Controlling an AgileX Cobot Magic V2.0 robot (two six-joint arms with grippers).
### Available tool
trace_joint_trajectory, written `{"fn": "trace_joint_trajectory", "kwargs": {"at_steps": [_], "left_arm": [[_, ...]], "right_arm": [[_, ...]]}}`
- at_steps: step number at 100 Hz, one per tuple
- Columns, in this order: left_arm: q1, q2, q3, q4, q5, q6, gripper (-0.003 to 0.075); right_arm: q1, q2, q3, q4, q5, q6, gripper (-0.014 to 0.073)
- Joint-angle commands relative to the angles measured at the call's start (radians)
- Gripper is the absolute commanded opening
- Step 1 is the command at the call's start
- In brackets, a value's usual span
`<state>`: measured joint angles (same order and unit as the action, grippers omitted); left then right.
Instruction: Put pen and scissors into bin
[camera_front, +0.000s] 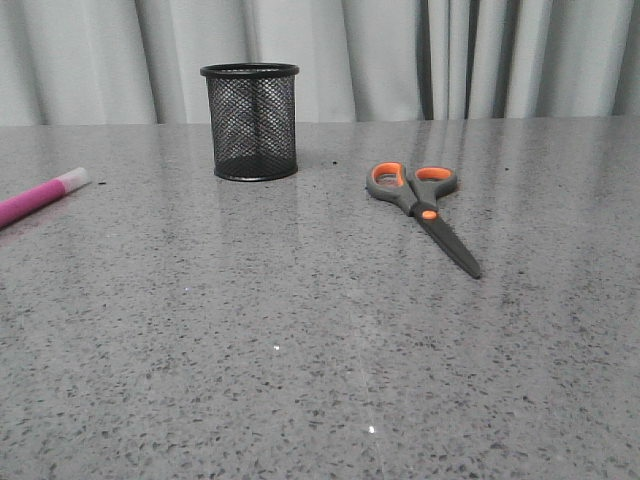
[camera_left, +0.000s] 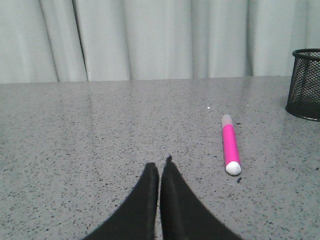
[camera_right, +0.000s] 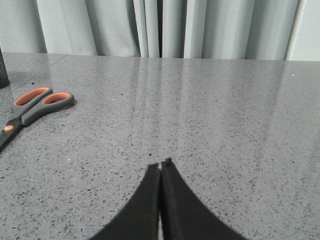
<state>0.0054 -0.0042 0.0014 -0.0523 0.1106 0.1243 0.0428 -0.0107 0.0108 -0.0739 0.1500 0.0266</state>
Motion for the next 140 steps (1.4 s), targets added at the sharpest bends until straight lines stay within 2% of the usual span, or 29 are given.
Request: {"fn": "trace_joint_trajectory", "kwargs": {"at_steps": [1, 87, 107, 122, 140], "left_arm": [[-0.006, -0.031, 0.044, -0.008, -0.07, -0.007, -0.0019], [-0.006, -0.031, 0.044, -0.008, -0.07, -0.007, -0.0019], [-0.006, -0.031, 0.044, -0.008, -0.07, -0.007, -0.0019], [-0.006, -0.031, 0.044, -0.106, -0.072, -0.007, -0.0019], [-0.006, -0.031, 0.044, -0.286, -0.073, -0.007, -0.0019]], "right_arm": [[-0.007, -0.019, 0.014, -0.01, -0.073, -0.009, -0.0058], [-0.007, -0.019, 0.014, -0.01, -0.073, -0.009, -0.0058], [-0.007, -0.019, 0.014, -0.008, -0.134, -0.009, -0.0058], [-0.007, -0.019, 0.014, 0.074, -0.161, -0.009, -0.0058], [-0.007, -0.019, 0.014, 0.27, -0.2, -0.009, -0.0058]]}}
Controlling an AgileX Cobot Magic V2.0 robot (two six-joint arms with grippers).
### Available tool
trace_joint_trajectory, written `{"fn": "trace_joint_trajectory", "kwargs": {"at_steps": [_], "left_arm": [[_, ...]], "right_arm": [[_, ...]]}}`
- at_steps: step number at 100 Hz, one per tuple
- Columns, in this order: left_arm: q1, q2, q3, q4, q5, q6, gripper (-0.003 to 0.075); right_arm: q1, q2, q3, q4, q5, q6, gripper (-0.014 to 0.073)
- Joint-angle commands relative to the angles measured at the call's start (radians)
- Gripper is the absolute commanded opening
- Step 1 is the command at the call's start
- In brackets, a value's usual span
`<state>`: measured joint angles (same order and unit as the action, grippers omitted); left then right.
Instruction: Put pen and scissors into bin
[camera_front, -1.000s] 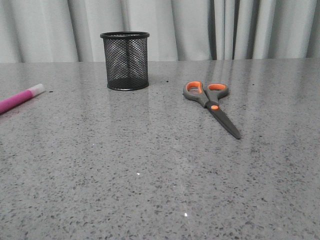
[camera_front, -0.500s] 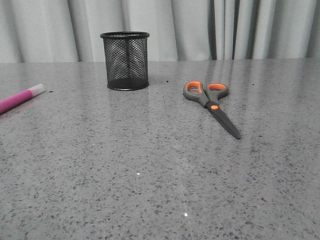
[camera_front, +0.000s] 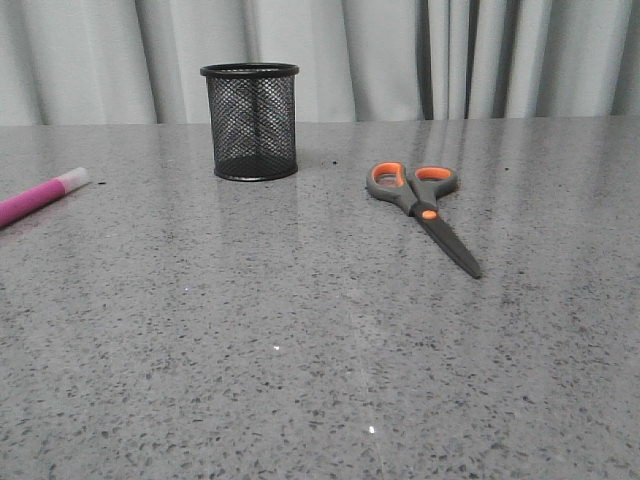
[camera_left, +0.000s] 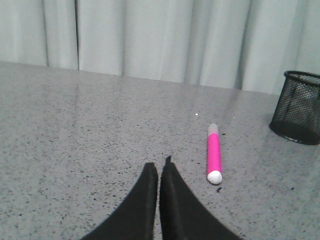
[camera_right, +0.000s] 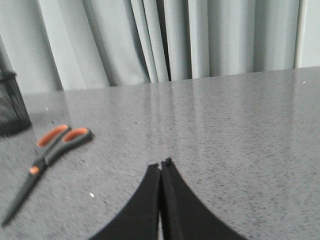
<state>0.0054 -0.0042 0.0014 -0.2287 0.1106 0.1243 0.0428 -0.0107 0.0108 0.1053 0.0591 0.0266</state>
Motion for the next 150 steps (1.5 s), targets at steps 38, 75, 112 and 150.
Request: {"fn": "trace_joint_trajectory", "kwargs": {"at_steps": [38, 75, 112, 150], "left_arm": [[-0.006, -0.031, 0.044, -0.371, -0.124, -0.007, -0.0019], [-0.006, -0.029, -0.009, -0.442, -0.082, -0.005, -0.002], [-0.006, 0.236, -0.341, -0.129, 0.271, 0.002, -0.002], [-0.006, 0.586, -0.633, -0.066, 0.465, 0.027, -0.0018]], "right_arm": [[-0.007, -0.019, 0.014, 0.259, -0.16, -0.009, -0.0058], [-0.007, -0.012, -0.047, 0.257, -0.053, -0.009, -0.0057], [-0.007, 0.367, -0.392, 0.163, 0.27, -0.009, -0.0057], [-0.002, 0.762, -0.739, 0.149, 0.506, -0.04, -0.0048]]}}
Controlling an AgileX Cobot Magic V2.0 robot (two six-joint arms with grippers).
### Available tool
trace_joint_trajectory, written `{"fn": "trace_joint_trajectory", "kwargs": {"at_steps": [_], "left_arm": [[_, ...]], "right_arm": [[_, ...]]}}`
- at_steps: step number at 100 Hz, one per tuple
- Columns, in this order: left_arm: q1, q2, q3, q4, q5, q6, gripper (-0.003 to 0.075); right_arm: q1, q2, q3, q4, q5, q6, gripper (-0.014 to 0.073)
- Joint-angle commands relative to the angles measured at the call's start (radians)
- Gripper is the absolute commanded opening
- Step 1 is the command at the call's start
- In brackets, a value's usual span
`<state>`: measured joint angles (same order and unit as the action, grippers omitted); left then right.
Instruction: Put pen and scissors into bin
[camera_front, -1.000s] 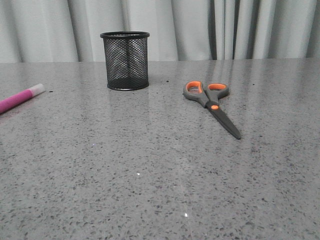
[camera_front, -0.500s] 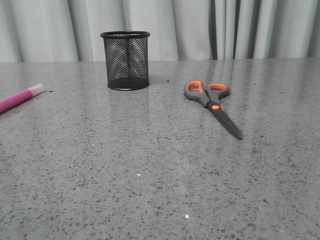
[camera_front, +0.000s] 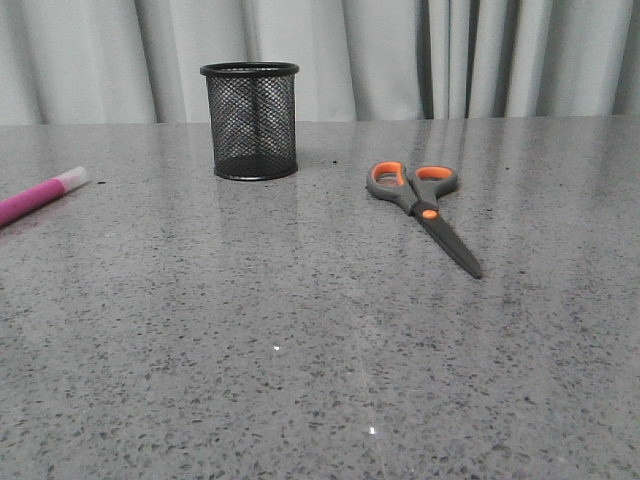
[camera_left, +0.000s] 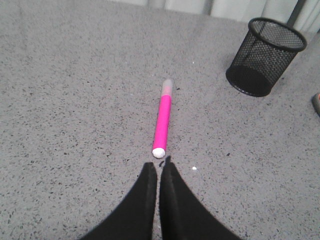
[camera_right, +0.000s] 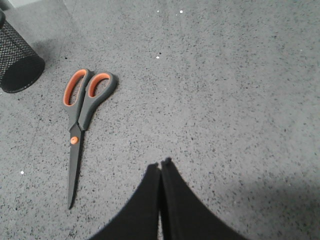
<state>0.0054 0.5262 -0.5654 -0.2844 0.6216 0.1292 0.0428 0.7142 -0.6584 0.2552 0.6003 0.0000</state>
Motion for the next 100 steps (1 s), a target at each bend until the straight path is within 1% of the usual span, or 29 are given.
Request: {"fn": "trace_joint_trajectory", "kwargs": {"at_steps": [1, 9, 15, 20, 26, 31, 37, 44, 63, 85, 100], "left_arm": [[-0.006, 0.059, -0.071, -0.012, -0.046, 0.033, -0.0018], [-0.006, 0.1, -0.096, -0.026, -0.043, 0.093, -0.0011], [-0.006, 0.126, -0.115, -0.048, -0.043, 0.132, 0.0021], [-0.006, 0.149, -0.13, -0.073, -0.043, 0.168, 0.0071], [-0.006, 0.179, -0.148, -0.099, -0.041, 0.202, 0.0154], [-0.006, 0.205, -0.167, -0.116, -0.037, 0.215, 0.0218], [-0.006, 0.243, -0.197, -0.136, -0.012, 0.248, 0.0286], [-0.006, 0.289, -0.24, -0.164, 0.038, 0.308, 0.033], [-0.006, 0.451, -0.359, -0.175, 0.114, 0.35, 0.033], [-0.006, 0.66, -0.473, -0.216, 0.187, 0.489, 0.0343], [-0.025, 0.796, -0.534, -0.201, 0.218, 0.496, 0.0363]], "right_arm": [[-0.002, 0.039, -0.071, 0.002, -0.035, -0.02, -0.0046], [-0.002, 0.049, -0.086, 0.02, -0.032, -0.039, 0.0021], [-0.002, 0.051, -0.087, 0.04, -0.035, -0.057, 0.0123], [-0.002, 0.051, -0.087, 0.041, -0.035, -0.06, 0.0223], [-0.002, 0.051, -0.087, 0.041, -0.036, -0.06, 0.0344], [-0.002, 0.051, -0.087, 0.041, -0.04, -0.061, 0.0397], [-0.002, 0.051, -0.087, 0.041, -0.043, -0.061, 0.0402], [-0.002, 0.051, -0.087, 0.041, -0.044, -0.061, 0.04], [-0.002, 0.051, -0.087, 0.041, -0.044, -0.062, 0.04], [-0.002, 0.051, -0.087, 0.041, -0.045, -0.067, 0.04], [-0.002, 0.051, -0.087, 0.041, -0.049, -0.067, 0.04]]}}
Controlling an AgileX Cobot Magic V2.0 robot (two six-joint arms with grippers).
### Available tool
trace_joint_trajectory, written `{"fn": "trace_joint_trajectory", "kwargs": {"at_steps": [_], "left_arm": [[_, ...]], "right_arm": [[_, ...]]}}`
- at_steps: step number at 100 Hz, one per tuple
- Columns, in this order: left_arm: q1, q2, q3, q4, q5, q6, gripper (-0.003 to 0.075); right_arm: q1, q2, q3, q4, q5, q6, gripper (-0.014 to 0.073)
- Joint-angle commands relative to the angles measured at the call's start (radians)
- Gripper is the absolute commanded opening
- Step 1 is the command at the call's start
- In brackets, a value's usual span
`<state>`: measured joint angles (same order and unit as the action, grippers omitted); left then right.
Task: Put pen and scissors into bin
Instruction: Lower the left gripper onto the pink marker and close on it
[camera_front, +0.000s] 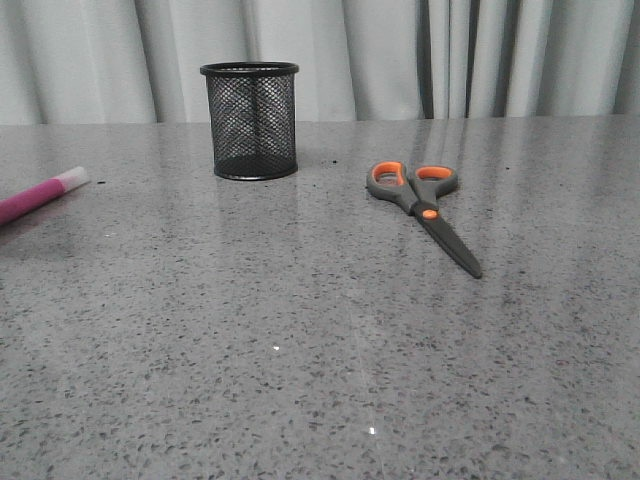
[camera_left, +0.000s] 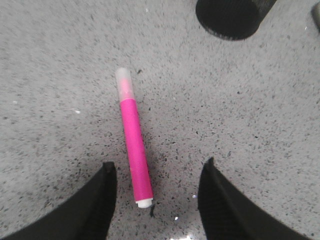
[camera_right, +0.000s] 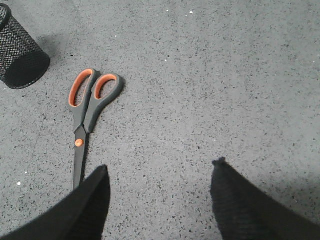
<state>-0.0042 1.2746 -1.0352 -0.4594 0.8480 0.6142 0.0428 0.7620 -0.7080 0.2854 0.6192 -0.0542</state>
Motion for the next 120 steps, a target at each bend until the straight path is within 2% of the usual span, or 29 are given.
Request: {"fn": "trace_joint_trajectory", "kwargs": {"at_steps": [1, 22, 44, 97, 107, 114, 120], "left_arm": [[-0.02, 0.054, -0.067, -0.023, -0.008, 0.011, 0.0363], [-0.065, 0.199, -0.148, 0.041, 0.006, 0.013, 0.0363], [-0.067, 0.297, -0.219, 0.087, 0.005, 0.013, 0.0362], [-0.067, 0.399, -0.227, 0.1, -0.007, 0.013, 0.0353], [-0.067, 0.41, -0.227, 0.1, 0.004, 0.013, 0.0289], [-0.067, 0.415, -0.227, 0.1, 0.017, 0.013, 0.0171], [-0.067, 0.415, -0.227, 0.1, 0.03, 0.013, 0.0037]], "right_arm": [[-0.002, 0.003, -0.038, 0.011, -0.068, -0.013, 0.04], [-0.002, 0.003, -0.038, 0.011, -0.068, -0.023, 0.04], [-0.002, 0.003, -0.038, 0.011, -0.068, -0.024, 0.04], [-0.002, 0.003, -0.038, 0.011, -0.068, -0.024, 0.04], [-0.002, 0.003, -0.038, 0.011, -0.068, -0.024, 0.04], [-0.002, 0.003, -0.038, 0.011, -0.066, -0.024, 0.04], [-0.002, 0.003, -0.038, 0.011, -0.066, -0.024, 0.04]]}}
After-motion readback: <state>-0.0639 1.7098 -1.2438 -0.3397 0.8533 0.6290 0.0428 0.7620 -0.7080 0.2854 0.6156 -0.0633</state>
